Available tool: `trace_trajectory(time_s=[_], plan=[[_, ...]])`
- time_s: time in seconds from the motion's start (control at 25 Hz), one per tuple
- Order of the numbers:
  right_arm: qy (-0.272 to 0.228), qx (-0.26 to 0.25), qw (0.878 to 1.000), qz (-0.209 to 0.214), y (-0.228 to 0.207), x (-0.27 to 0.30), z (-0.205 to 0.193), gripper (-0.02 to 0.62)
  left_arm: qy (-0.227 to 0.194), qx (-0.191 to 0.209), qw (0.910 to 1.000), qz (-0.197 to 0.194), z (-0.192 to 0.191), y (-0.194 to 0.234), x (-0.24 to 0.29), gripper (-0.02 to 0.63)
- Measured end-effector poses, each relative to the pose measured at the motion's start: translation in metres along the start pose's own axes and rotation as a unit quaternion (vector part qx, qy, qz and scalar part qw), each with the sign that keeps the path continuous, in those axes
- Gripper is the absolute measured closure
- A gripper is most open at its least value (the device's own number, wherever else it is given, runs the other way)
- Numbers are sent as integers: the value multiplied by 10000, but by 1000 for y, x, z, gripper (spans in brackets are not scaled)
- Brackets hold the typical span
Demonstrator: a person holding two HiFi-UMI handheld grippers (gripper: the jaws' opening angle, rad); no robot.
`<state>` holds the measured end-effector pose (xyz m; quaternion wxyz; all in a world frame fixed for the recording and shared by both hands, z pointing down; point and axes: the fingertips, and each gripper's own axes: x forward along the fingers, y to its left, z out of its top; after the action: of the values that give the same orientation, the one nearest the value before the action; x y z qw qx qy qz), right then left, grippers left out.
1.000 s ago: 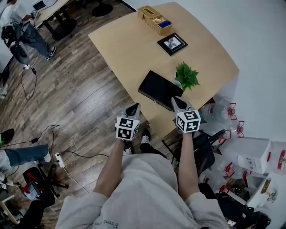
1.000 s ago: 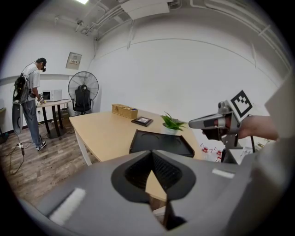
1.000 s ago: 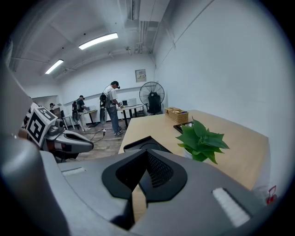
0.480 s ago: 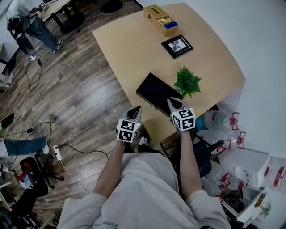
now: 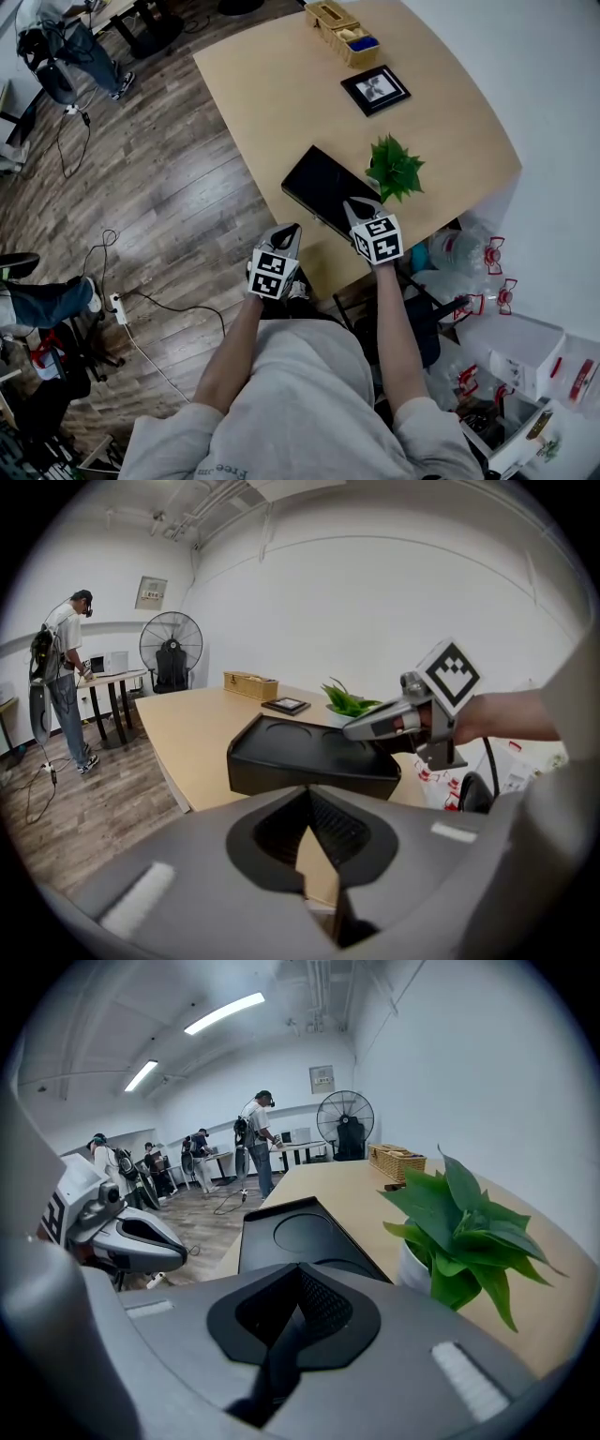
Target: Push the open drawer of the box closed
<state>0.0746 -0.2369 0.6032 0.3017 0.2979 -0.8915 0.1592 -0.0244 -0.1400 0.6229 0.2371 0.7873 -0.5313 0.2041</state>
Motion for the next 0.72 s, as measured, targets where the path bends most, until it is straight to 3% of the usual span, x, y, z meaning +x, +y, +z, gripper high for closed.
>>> trace_trajectory(time_s=[0.24,0.52,0.72], plan=[[432,-120,9990,44,2,6,-6,594,19,-83,10000,44,-12,1,18,554],[1251,-621,9902,31,9,18,-20,594,100,-118,9999,-54,-21,0,28,552],[1226,-771,9894,-69,10,20,-21,594,28,-48,9997,-231,-20,-7,37,552]])
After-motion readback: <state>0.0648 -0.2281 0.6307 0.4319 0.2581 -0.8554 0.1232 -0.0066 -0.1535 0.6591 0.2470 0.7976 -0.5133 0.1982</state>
